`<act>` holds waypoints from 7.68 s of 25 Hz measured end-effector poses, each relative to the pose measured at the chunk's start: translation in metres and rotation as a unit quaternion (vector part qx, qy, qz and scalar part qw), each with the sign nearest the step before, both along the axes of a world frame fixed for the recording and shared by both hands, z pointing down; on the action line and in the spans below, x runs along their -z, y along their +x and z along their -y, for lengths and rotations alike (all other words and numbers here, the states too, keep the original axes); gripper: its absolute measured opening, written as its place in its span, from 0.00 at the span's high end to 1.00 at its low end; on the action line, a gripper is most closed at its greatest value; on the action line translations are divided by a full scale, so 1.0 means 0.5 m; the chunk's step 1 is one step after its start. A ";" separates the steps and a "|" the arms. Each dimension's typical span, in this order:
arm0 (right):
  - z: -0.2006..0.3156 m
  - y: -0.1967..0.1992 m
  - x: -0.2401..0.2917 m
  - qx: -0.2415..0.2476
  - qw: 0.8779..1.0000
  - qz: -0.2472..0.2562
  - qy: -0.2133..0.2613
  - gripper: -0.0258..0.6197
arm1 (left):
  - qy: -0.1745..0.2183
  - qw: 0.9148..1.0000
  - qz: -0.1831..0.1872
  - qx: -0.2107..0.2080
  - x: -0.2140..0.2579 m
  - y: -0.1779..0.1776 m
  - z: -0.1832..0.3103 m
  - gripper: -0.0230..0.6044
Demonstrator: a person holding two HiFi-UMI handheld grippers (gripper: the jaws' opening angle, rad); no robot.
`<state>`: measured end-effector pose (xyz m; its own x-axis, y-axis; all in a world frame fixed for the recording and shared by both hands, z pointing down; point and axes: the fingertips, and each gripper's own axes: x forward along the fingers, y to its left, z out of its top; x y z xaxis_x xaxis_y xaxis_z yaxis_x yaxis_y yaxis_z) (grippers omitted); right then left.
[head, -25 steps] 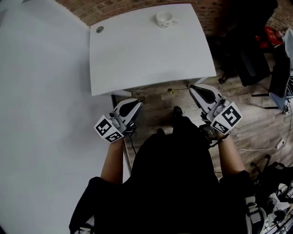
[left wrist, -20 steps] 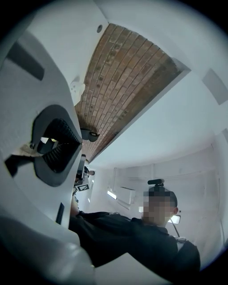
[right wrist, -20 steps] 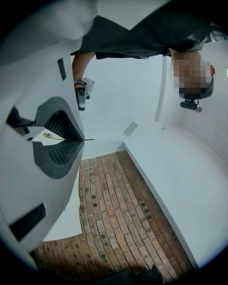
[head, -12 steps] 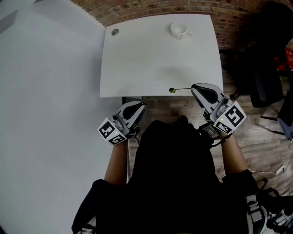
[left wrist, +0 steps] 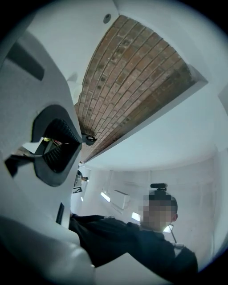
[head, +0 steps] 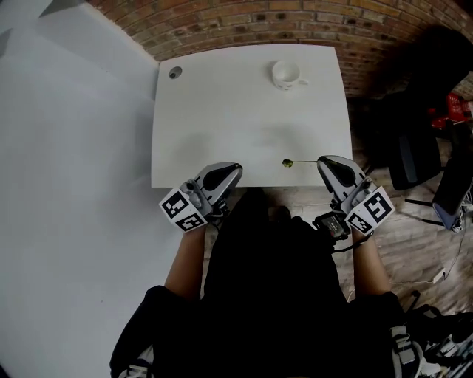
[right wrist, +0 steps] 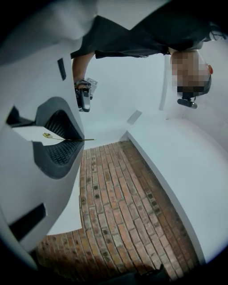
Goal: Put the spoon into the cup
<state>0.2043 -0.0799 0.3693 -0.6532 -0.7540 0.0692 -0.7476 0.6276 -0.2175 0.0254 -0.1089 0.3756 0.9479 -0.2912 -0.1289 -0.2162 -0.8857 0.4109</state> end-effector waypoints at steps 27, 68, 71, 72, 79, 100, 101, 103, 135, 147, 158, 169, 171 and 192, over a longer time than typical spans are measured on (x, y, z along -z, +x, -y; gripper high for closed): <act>0.343 0.030 0.081 -0.162 0.985 -0.047 0.036 0.95 | 0.023 0.993 0.012 -0.117 -0.054 0.011 0.275 0.94; 0.656 0.114 -0.231 -0.220 0.968 -0.098 -0.065 0.95 | 0.057 0.979 0.131 -0.143 -0.181 0.078 0.331 0.94; 0.661 0.113 -0.245 -0.221 0.968 -0.098 -0.072 0.95 | 0.063 0.978 0.132 -0.147 -0.186 0.081 0.330 0.94; 0.663 0.111 -0.249 -0.219 0.968 -0.099 -0.073 0.95 | 0.062 0.978 0.133 -0.147 -0.188 0.081 0.330 0.94; 0.668 0.106 -0.272 -0.219 0.967 -0.097 -0.087 0.95 | 0.053 0.978 0.135 -0.148 -0.197 0.078 0.327 0.94; 0.664 0.107 -0.309 -0.229 0.964 -0.085 -0.106 0.94 | 0.049 0.978 0.133 -0.152 -0.206 0.080 0.321 0.94; 0.663 0.110 -0.311 -0.231 0.963 -0.090 -0.106 0.94 | 0.050 0.978 0.133 -0.153 -0.207 0.080 0.321 0.93; 0.661 0.117 -0.313 -0.238 0.960 -0.100 -0.106 0.93 | 0.050 0.978 0.134 -0.154 -0.207 0.080 0.319 0.94; 0.635 0.187 -0.366 -0.324 0.919 -0.173 -0.146 0.77 | 0.049 0.977 0.130 -0.160 -0.207 0.081 0.312 0.94; 0.592 0.209 -0.302 -0.356 0.916 -0.148 -0.111 0.63 | 0.064 0.977 0.119 -0.167 -0.181 0.080 0.302 0.94; 0.473 0.116 -0.113 -0.321 0.939 -0.120 -0.017 0.80 | 0.094 0.976 0.100 -0.167 -0.134 0.051 0.289 0.94; 0.331 -0.003 0.012 -0.259 0.956 -0.137 0.019 0.95 | 0.115 0.976 0.100 -0.155 -0.094 0.029 0.290 0.94; 0.305 -0.010 0.017 -0.252 0.958 -0.136 0.013 0.95 | 0.128 0.975 0.094 -0.158 -0.093 0.036 0.274 0.93; -0.186 0.019 0.039 -0.108 0.993 0.050 0.010 0.95 | 0.121 0.982 0.076 -0.126 0.019 0.158 -0.185 0.94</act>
<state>0.2137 0.0134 0.3496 -0.4789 -0.8778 -0.0052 -0.8403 0.4601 -0.2867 0.1045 -0.0165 0.3661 0.9996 -0.0228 -0.0161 -0.0199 -0.9867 0.1616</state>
